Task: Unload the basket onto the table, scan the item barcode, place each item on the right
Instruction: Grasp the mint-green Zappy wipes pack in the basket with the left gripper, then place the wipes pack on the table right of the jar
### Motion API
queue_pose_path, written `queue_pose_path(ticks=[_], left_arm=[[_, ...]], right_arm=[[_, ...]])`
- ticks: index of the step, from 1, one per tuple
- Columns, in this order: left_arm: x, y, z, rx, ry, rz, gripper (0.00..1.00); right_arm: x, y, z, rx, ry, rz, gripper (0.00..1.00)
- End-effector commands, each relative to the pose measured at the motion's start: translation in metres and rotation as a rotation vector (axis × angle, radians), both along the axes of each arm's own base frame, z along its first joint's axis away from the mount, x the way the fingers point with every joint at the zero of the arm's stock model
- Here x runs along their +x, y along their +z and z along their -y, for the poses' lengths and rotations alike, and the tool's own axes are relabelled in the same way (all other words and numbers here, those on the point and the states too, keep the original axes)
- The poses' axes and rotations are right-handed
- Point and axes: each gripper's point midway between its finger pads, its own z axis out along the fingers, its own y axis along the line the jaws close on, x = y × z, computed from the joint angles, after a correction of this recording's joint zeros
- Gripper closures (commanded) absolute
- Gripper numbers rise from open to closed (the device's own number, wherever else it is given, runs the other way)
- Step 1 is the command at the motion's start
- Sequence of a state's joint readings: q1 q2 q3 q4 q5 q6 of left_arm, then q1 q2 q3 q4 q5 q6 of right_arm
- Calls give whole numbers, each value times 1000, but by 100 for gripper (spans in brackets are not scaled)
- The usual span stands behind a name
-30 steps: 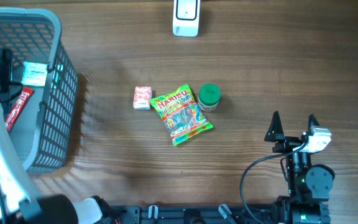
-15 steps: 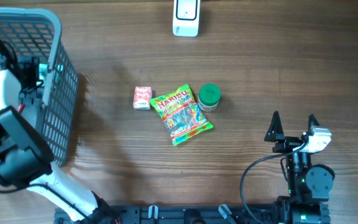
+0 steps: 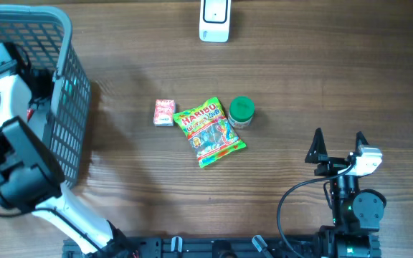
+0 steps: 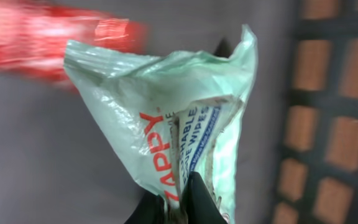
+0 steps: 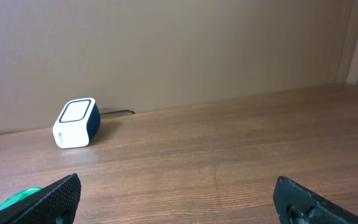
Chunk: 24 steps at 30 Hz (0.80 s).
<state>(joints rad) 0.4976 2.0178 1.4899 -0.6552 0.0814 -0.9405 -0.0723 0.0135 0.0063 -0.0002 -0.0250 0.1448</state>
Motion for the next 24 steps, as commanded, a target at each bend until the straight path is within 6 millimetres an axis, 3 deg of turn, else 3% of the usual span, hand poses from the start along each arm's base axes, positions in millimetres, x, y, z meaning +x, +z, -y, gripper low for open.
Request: queue_pose_path(ticks=[1, 5, 7, 9, 10, 12, 13, 16, 18, 19, 21, 22, 24], left_arm=[[-37, 88, -25, 79, 69, 107, 96], [-73, 185, -13, 189, 72, 255, 96], [-87, 232, 8, 246, 49, 352, 96], [-100, 281, 44, 303, -11, 478, 96], [-104, 295, 58, 314, -38, 519, 96], [-107, 323, 106, 320, -156, 617, 96], [-105, 333, 142, 301, -258, 664, 96], [-85, 325, 259, 212, -649, 700, 96], [-70, 299, 347, 150, -904, 674, 96], [-59, 270, 408, 124, -1062, 648, 96], [-50, 229, 478, 106, -1245, 628, 96], [-48, 196, 526, 70, -1367, 624, 96], [-58, 157, 591, -33, -1561, 668, 96]], right_arm=[[0, 2, 0, -12, 1, 7, 0], [0, 2, 0, -12, 1, 7, 0], [0, 2, 0, -12, 1, 7, 0], [0, 2, 0, -12, 1, 7, 0], [0, 2, 0, -12, 1, 7, 0], [0, 2, 0, -12, 1, 7, 0], [0, 2, 0, -12, 1, 7, 0], [0, 2, 0, -12, 1, 7, 0], [0, 2, 0, -12, 1, 7, 0], [0, 2, 0, -12, 1, 7, 0], [0, 2, 0, -12, 1, 7, 0], [0, 2, 0, -12, 1, 7, 0], [0, 2, 0, -12, 1, 7, 0]])
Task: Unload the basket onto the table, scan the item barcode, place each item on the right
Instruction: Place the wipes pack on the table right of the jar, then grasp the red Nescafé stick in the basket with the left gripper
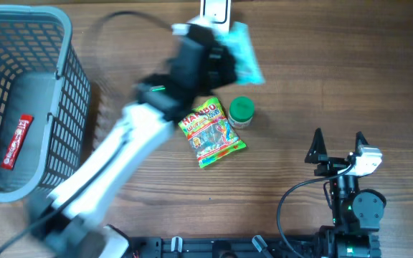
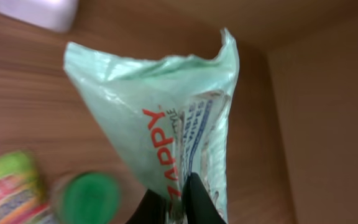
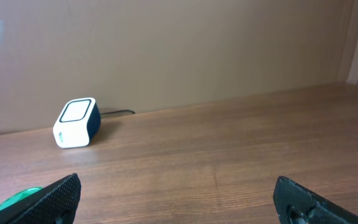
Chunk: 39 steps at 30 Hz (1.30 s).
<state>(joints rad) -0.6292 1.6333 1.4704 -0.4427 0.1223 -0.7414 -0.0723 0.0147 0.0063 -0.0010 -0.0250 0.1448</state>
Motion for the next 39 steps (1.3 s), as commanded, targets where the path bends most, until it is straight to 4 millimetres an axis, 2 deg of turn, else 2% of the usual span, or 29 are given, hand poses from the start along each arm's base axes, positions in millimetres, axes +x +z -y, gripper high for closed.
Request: queue_pose_path(ticks=[1, 2, 4, 8, 9, 11, 12, 14, 15, 16, 18, 19, 20, 23, 24, 25, 26, 27, 29, 30, 31, 32, 33, 35, 36, 39], left_arm=[[-28, -67, 99, -17, -368, -8, 96], [-33, -87, 119, -31, -416, -19, 96], [-37, -117, 136, -19, -443, -38, 96], [-59, -183, 145, 64, -478, -161, 96], [-64, -193, 145, 78, -484, -181, 94], [-70, -196, 149, 86, -496, -189, 82], [-70, -193, 151, 88, -493, -175, 62], [-62, -188, 148, 108, -457, -145, 36], [-53, -175, 145, 106, -429, -115, 22], [-43, -160, 143, 95, -406, -83, 17], [-24, -127, 136, 75, -355, -18, 14], [-8, -98, 126, 70, -314, 43, 12], [0, -79, 120, 64, -307, 86, 11], [19, 15, 90, -8, -250, 217, 7], [19, 46, 75, 5, -242, 280, 6], [20, 69, 55, 28, -200, 317, 5], [21, 97, 18, 77, -104, 357, 4], [19, 115, -14, 122, -20, 383, 1], [7, 150, -108, 226, 231, 400, 0], [-4, 164, -169, 267, 410, 384, 0], [-12, 168, -209, 274, 543, 355, 0], [-27, 168, -260, 264, 726, 296, 0], [-48, 159, -316, 221, 943, 200, 0], [-83, 131, -383, 123, 1263, 23, 0], [-105, 111, -414, 82, 1440, -87, 0], [-141, 63, -459, -17, 1792, -308, 0]], right_arm=[[0, 2, 0, -12, 1, 9, 0], [0, 2, 0, -12, 1, 9, 0], [0, 2, 0, -12, 1, 9, 0], [0, 2, 0, -12, 1, 9, 0], [0, 2, 0, -12, 1, 9, 0], [0, 2, 0, -12, 1, 9, 0], [0, 2, 0, -13, 1, 9, 0], [0, 2, 0, -12, 1, 9, 0], [0, 2, 0, -12, 1, 9, 0], [0, 2, 0, -12, 1, 9, 0], [0, 2, 0, -13, 1, 9, 0], [0, 2, 0, -12, 1, 9, 0], [0, 2, 0, -12, 1, 9, 0], [0, 2, 0, -12, 1, 9, 0], [0, 2, 0, -13, 1, 9, 0], [0, 2, 0, -12, 1, 9, 0], [0, 2, 0, -12, 1, 9, 0], [0, 2, 0, -12, 1, 9, 0], [0, 2, 0, -12, 1, 9, 0], [0, 2, 0, -12, 1, 9, 0], [0, 2, 0, -12, 1, 9, 1], [0, 2, 0, -12, 1, 9, 0], [0, 2, 0, -12, 1, 9, 0], [0, 2, 0, -12, 1, 9, 0], [0, 2, 0, -12, 1, 9, 0], [0, 2, 0, -12, 1, 9, 0]])
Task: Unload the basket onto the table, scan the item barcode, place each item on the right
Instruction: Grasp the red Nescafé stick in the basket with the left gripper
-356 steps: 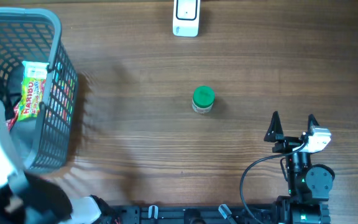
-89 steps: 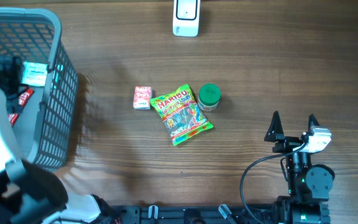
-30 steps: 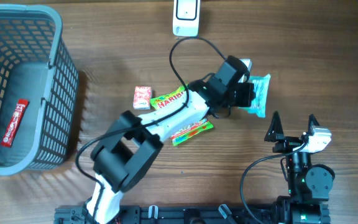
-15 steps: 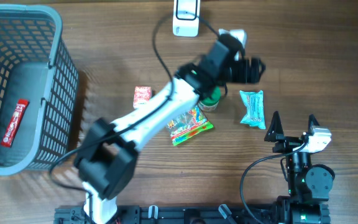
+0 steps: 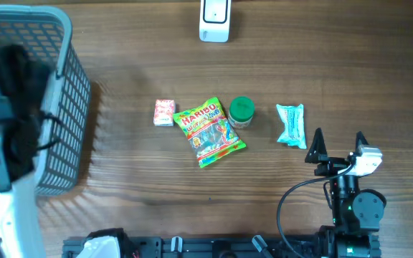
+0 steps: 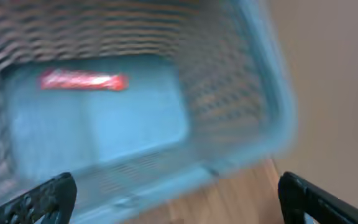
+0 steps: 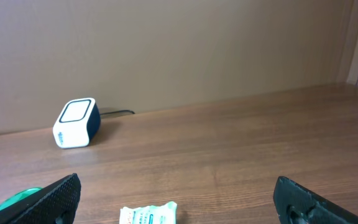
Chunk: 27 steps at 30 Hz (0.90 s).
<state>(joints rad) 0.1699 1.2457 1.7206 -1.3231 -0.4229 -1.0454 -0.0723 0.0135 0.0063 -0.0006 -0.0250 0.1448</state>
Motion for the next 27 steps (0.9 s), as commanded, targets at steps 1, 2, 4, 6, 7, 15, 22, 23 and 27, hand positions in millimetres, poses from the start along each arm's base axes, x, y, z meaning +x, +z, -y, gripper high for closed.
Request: queue_pose_path(ticks=[1, 2, 4, 6, 7, 15, 22, 23, 27], left_arm=[[-30, -52, -47, -213, 530, 7, 0], [-40, -79, -60, -272, 696, -29, 0], [-41, -114, -74, -329, 854, -81, 0], [-30, -143, -90, -335, 914, -136, 0], [-23, -155, -98, -337, 928, -151, 0], [5, -247, -146, -324, 1007, -271, 4], [17, -304, -161, -331, 1026, -325, 22], [22, -309, -163, -327, 1008, -324, 22], [31, -322, -173, -317, 961, -321, 21]], right_arm=[[0, 2, 0, -12, 1, 8, 0], [0, 2, 0, -12, 1, 8, 0], [0, 2, 0, -12, 1, 8, 0], [0, 2, 0, -12, 1, 8, 0], [0, 2, 0, -12, 1, 8, 0], [0, 2, 0, -12, 1, 8, 0], [0, 2, 0, -12, 1, 8, 0], [0, 2, 0, -12, 1, 8, 0], [0, 2, 0, -12, 1, 8, 0]])
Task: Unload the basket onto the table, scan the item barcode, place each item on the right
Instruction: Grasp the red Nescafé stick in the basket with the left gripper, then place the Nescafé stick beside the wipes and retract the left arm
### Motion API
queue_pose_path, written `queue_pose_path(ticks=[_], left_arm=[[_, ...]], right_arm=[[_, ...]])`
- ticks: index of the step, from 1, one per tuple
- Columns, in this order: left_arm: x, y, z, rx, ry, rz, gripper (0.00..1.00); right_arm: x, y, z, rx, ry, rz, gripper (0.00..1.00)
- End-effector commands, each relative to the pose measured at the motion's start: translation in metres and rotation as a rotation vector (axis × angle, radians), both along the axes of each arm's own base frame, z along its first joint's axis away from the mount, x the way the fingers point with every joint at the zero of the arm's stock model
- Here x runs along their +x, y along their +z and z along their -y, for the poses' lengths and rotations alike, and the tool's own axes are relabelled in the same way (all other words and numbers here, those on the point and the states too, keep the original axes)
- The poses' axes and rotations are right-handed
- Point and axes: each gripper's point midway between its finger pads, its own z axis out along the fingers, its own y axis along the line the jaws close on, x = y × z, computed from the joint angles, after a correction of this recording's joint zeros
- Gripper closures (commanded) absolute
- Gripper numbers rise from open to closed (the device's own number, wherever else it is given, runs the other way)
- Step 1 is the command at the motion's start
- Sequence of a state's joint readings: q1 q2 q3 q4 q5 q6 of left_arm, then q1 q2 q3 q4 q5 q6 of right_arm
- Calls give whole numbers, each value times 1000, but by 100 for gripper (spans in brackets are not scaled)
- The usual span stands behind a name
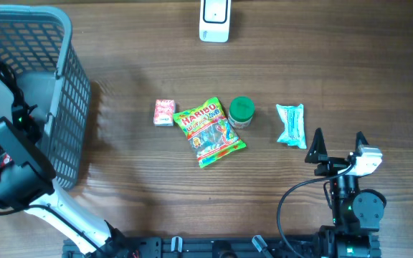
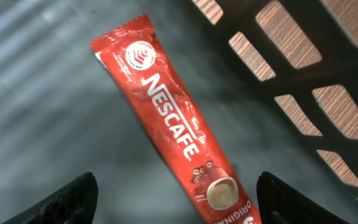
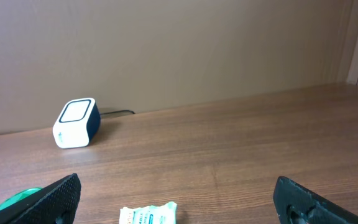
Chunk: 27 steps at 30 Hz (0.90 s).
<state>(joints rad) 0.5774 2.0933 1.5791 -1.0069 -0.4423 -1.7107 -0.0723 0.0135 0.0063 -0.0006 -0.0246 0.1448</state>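
A red Nescafe stick [image 2: 178, 127] lies on the grey floor of the basket [image 1: 70, 100]. My left gripper [image 2: 178, 200] hangs just above it, open, with one finger on each side of the stick's lower end. In the overhead view the left arm [image 1: 9, 154] reaches into the basket and hides the stick. The white scanner [image 1: 214, 20] stands at the table's far edge. My right gripper [image 1: 338, 147] rests open near the front right with nothing between its fingers [image 3: 55, 196].
On the table lie a small pink box [image 1: 164, 112], a Haribo bag [image 1: 211, 131], a green-lidded jar [image 1: 241, 112] and a pale green wipes packet [image 1: 291, 125], the last just ahead of the right gripper. The basket's mesh wall [image 2: 303, 74] rises right of the stick.
My left gripper was open high over the basket with the red stick far below. Now it is low inside the basket, straddling the stick. The table items and right arm are unchanged.
My left gripper was shut on the wipes packet inside the basket. Then it held the packet near the scanner. Then the packet lay on the table right of the jar, with the gripper open over the basket. Now the gripper is down at the Nescafe stick.
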Motion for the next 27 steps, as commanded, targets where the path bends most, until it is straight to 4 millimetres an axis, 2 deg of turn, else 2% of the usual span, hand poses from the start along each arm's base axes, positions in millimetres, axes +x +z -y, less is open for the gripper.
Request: queue_pose_path(ticks=[1, 4, 6, 7, 9, 10, 13, 15, 16, 18, 20, 22, 23, 24, 25, 26, 27], left_arm=[[-8, -14, -9, -2, -11, -48, 21], [-15, -22, -13, -29, -18, -70, 28], [-21, -36, -13, -89, -64, -104, 32], [-23, -44, -11, -128, -89, -116, 44], [-28, -64, 4, -253, -149, -137, 85], [-30, -70, 14, -314, -163, -140, 96], [-26, -68, 33, -400, -168, -103, 96], [-12, -51, 36, -418, -232, -35, 96], [-1, -35, 35, -416, -293, 16, 96], [15, 14, 33, -368, -336, 115, 96], [34, 87, 32, -264, -425, 284, 96], [35, 160, 40, -140, -497, 412, 96], [29, 195, 49, -69, -526, 465, 96], [20, 242, 67, 27, -583, 533, 96], [11, 275, 85, 103, -622, 580, 96], [4, 306, 114, 161, -693, 643, 96], [3, 321, 135, 184, -761, 672, 96]], right_arm=[[0, 2, 0, -12, 1, 8, 0], [0, 2, 0, -12, 1, 8, 0], [0, 2, 0, -12, 1, 8, 0], [0, 2, 0, -12, 1, 8, 0], [0, 2, 0, -12, 1, 8, 0], [0, 2, 0, -12, 1, 8, 0], [0, 2, 0, -12, 1, 8, 0], [0, 2, 0, -12, 1, 8, 0], [0, 2, 0, -12, 1, 8, 0], [0, 2, 0, -12, 1, 8, 0], [0, 2, 0, -12, 1, 8, 0], [0, 2, 0, -12, 1, 8, 0], [0, 2, 0, -12, 1, 8, 0], [0, 2, 0, -12, 1, 8, 0], [0, 2, 0, -12, 1, 8, 0], [0, 2, 0, -12, 1, 8, 0], [0, 2, 0, -12, 1, 8, 0]])
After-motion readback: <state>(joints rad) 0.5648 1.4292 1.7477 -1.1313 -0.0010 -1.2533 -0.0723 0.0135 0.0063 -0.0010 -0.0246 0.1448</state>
